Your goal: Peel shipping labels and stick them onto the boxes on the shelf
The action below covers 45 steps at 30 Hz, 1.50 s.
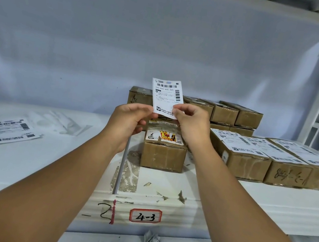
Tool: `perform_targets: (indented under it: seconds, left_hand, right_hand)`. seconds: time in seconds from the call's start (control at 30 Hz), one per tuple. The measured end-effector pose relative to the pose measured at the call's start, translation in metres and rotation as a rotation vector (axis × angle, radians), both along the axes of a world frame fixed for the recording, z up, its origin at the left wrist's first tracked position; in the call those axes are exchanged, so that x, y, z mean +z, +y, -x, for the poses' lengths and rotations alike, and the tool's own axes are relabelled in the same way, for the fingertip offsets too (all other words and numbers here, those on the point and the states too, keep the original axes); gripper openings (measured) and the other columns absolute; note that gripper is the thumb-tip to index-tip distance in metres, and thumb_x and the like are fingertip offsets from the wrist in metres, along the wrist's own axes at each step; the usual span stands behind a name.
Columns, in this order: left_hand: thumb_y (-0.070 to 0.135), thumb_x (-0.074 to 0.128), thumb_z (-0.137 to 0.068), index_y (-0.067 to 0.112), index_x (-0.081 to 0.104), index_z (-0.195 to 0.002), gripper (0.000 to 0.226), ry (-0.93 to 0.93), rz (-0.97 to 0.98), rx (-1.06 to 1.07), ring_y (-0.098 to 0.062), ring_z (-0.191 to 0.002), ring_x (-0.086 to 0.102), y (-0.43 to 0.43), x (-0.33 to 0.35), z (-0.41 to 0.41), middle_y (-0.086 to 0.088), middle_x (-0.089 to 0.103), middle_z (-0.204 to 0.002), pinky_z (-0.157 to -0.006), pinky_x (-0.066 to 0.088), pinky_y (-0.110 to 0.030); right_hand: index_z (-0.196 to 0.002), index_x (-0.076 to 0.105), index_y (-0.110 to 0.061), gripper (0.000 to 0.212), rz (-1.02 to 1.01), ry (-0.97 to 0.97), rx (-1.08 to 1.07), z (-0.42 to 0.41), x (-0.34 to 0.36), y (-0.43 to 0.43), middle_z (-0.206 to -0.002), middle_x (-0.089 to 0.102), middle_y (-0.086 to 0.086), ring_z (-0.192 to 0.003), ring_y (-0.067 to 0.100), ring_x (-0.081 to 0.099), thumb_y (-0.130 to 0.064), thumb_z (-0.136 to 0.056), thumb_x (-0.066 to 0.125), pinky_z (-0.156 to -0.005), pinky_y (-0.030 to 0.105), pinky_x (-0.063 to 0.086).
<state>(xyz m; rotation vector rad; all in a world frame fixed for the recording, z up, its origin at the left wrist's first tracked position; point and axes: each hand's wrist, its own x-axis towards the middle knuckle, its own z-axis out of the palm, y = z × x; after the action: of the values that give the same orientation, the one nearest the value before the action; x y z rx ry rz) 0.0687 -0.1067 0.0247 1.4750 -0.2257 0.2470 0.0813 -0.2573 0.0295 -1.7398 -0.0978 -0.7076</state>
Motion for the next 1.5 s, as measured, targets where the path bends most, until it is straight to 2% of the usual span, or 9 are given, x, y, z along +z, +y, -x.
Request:
perform_targets:
  seconds: [0.4,0.53,0.63,0.73,0.87,1.0,1.27,1.37,1.5]
  left_hand:
    - [0.013,0.060,-0.090,0.021,0.068,-0.081,0.015,-0.010,-0.064,-0.015,-0.005,-0.060,0.050,-0.002,-0.001,-0.001,0.013,0.066,-0.063,-0.062,0.043,-0.021]
    - [0.012,0.058,-0.090,0.020,0.069,-0.081,0.016,-0.014,-0.089,-0.008,-0.008,-0.062,0.053,-0.003,-0.001,0.000,0.006,0.069,-0.073,-0.064,0.042,-0.024]
    - [0.014,0.060,-0.089,0.021,0.070,-0.080,0.014,-0.041,-0.074,0.029,-0.010,-0.070,0.053,-0.002,0.000,-0.001,0.004,0.069,-0.081,-0.067,0.043,-0.026]
    - [0.013,0.064,-0.087,0.021,0.070,-0.078,0.013,-0.091,-0.049,0.043,-0.012,-0.075,0.058,-0.002,0.000,-0.002,0.003,0.068,-0.081,-0.072,0.049,-0.029]
    - [0.012,0.066,-0.085,0.020,0.071,-0.075,0.013,-0.173,-0.086,0.042,-0.009,-0.074,0.062,-0.002,0.000,-0.002,0.008,0.068,-0.073,-0.083,0.052,-0.034]
    - [0.015,0.066,-0.085,0.020,0.071,-0.077,0.011,-0.202,-0.122,0.029,-0.013,-0.078,0.062,-0.003,-0.001,-0.002,0.006,0.067,-0.076,-0.086,0.052,-0.037]
    - [0.013,0.062,-0.089,0.022,0.068,-0.076,0.017,-0.308,-0.297,0.131,-0.007,-0.081,0.056,-0.003,-0.001,-0.003,0.009,0.062,-0.085,-0.073,0.043,-0.019]
    - [0.012,0.063,-0.088,0.022,0.067,-0.074,0.018,-0.375,-0.355,0.179,-0.012,-0.084,0.057,-0.003,-0.003,-0.005,0.005,0.060,-0.085,-0.076,0.044,-0.020]
    - [0.013,0.067,-0.084,0.023,0.068,-0.074,0.015,-0.442,-0.419,0.267,-0.003,-0.075,0.055,-0.004,-0.003,-0.003,0.010,0.059,-0.080,-0.066,0.040,-0.006]
  right_hand:
    - [-0.091,0.070,-0.021,0.008,0.018,0.013,0.012,0.001,-0.001,0.000,-0.107,0.068,-0.003,-0.098,0.013,0.063,-0.016,-0.088,0.065,-0.077,0.027,0.056]
    - [-0.091,0.070,-0.021,0.007,0.052,0.024,0.058,0.004,0.000,0.002,-0.111,0.066,-0.002,-0.086,0.008,0.061,-0.016,-0.086,0.068,-0.062,0.021,0.052]
    - [-0.086,0.071,-0.029,0.007,0.109,-0.002,0.086,0.003,0.000,0.004,-0.116,0.063,-0.003,-0.097,0.010,0.059,-0.022,-0.083,0.072,-0.078,0.027,0.054]
    - [-0.082,0.071,-0.032,0.009,0.129,-0.055,0.124,0.006,0.002,0.005,-0.105,0.068,-0.007,-0.102,0.011,0.061,-0.023,-0.081,0.072,-0.093,0.036,0.050]
    - [-0.086,0.071,-0.024,0.008,0.166,-0.143,0.186,0.014,0.005,0.006,-0.087,0.069,-0.009,-0.085,0.004,0.063,-0.016,-0.084,0.069,-0.080,0.023,0.052]
    - [-0.087,0.073,-0.022,0.006,0.275,-0.138,0.198,0.015,0.003,0.009,-0.083,0.070,-0.010,-0.081,0.002,0.063,-0.018,-0.084,0.069,-0.074,0.017,0.051]
    - [-0.086,0.073,-0.025,0.009,0.238,-0.098,0.239,0.012,0.001,0.009,-0.080,0.072,-0.008,-0.076,0.004,0.066,-0.016,-0.081,0.073,-0.067,0.019,0.049]
    - [-0.090,0.073,-0.022,0.011,0.241,-0.084,0.253,0.012,0.001,0.009,-0.083,0.073,-0.005,-0.081,0.006,0.069,-0.015,-0.081,0.073,-0.073,0.022,0.054]
    - [-0.090,0.073,-0.022,0.012,0.240,-0.089,0.252,0.013,0.001,0.009,-0.083,0.073,-0.005,-0.081,0.008,0.070,-0.013,-0.083,0.070,-0.080,0.029,0.057]
